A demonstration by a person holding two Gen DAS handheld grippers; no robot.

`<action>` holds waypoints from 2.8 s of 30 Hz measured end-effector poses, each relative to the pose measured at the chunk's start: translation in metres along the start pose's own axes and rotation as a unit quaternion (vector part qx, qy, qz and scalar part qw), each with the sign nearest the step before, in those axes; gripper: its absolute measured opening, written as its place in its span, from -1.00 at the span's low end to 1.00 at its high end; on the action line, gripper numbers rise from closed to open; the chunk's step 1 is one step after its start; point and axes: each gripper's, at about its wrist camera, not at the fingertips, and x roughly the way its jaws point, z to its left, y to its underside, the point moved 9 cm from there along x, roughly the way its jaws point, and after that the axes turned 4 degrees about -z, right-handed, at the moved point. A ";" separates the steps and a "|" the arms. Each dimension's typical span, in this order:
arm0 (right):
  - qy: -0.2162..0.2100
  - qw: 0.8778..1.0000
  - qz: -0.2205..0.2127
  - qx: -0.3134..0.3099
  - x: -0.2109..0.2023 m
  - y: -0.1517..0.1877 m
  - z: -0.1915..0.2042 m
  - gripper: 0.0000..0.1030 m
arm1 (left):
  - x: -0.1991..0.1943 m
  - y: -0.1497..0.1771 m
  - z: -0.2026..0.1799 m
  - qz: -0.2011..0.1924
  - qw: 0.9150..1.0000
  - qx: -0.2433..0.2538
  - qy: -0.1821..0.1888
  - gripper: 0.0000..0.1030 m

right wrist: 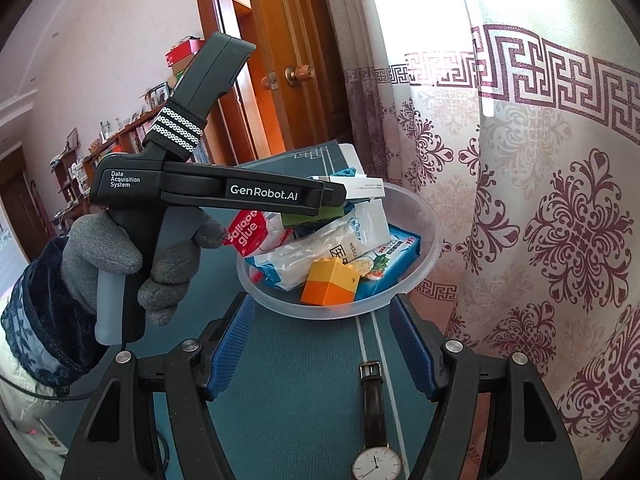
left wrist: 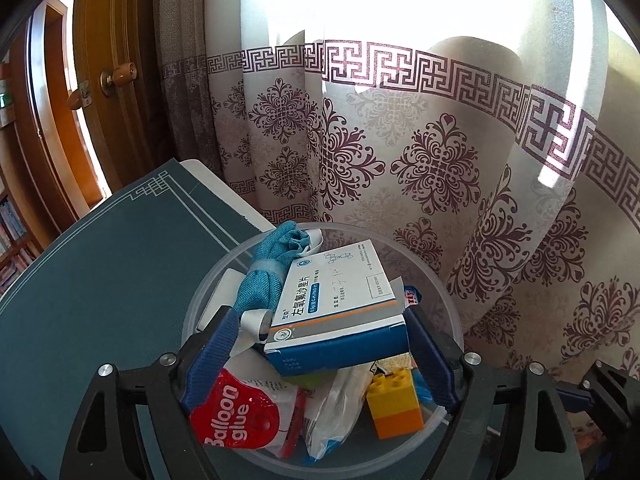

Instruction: Organize objects

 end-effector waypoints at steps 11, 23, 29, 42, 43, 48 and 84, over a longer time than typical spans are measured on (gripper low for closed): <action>0.008 1.000 0.007 0.016 0.005 0.005 0.001 0.56 | -0.047 0.006 0.019 -0.053 0.997 -0.026 -0.039 0.99; 0.045 0.998 0.039 0.021 0.016 0.017 -0.005 0.75 | -0.078 0.045 0.051 -0.060 0.987 -0.080 -0.129 0.99; 0.066 0.997 0.050 0.006 0.021 0.022 -0.007 0.77 | -0.084 0.059 0.047 -0.055 0.986 -0.084 -0.134 0.99; 0.115 0.992 0.044 -0.021 0.021 0.021 -0.010 0.91 | -0.085 0.073 0.039 -0.038 0.985 -0.081 -0.146 0.99; 0.123 0.991 0.043 -0.029 0.022 0.022 -0.011 0.91 | -0.086 0.074 0.040 -0.037 0.984 -0.081 -0.152 0.99; 0.133 0.989 0.046 -0.054 0.024 0.024 -0.005 0.91 | -0.088 0.081 0.043 -0.034 0.982 -0.084 -0.164 0.99; 0.149 0.987 0.037 -0.037 0.022 0.017 -0.009 0.91 | -0.080 0.100 0.032 -0.010 0.986 -0.075 -0.149 0.99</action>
